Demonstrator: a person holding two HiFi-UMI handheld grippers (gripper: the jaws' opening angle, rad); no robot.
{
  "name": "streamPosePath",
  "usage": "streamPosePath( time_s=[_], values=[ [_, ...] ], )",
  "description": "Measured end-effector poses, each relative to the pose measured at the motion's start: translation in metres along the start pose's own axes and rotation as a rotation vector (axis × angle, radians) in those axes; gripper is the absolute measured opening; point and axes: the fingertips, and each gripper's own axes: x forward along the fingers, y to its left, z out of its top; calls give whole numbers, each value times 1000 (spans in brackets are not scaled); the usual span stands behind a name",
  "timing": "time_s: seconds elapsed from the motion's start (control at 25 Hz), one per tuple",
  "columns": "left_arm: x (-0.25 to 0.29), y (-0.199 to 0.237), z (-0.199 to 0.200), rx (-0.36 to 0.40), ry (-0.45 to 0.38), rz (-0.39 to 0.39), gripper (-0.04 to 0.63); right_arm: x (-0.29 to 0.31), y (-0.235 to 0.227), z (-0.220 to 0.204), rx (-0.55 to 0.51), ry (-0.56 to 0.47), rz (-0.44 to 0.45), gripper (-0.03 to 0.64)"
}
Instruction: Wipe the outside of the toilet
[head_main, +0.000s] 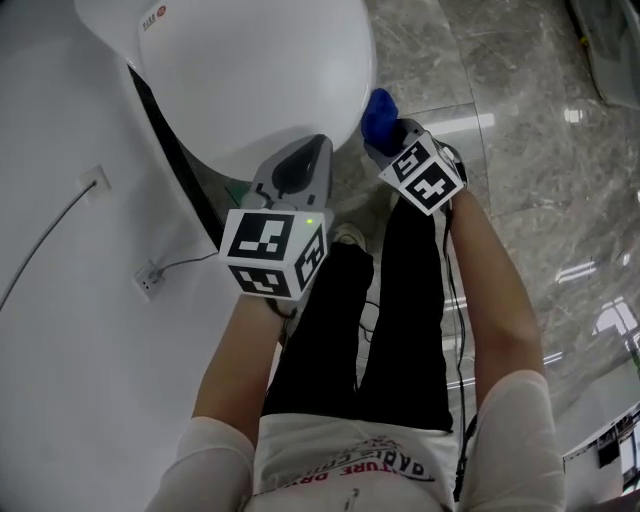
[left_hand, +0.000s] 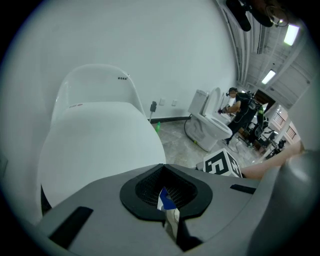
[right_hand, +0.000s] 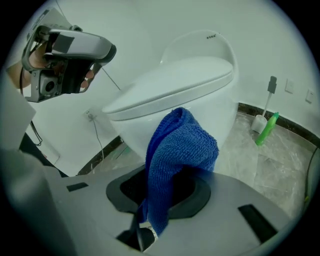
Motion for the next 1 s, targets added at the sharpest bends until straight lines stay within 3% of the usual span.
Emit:
streamPosePath(
  time_s=[0.24,0.48,1.0],
  values=[
    [-26,4,-55,6,39,-10,6,18,33,-10,53,-2,-48,77],
    [-48,25,-100,-39,62,20,6,33,53,-7,120,-26,-79,77],
    [-106,78,-152,-175,33,115,6,74,136,12,12,71,63,77]
  ],
)
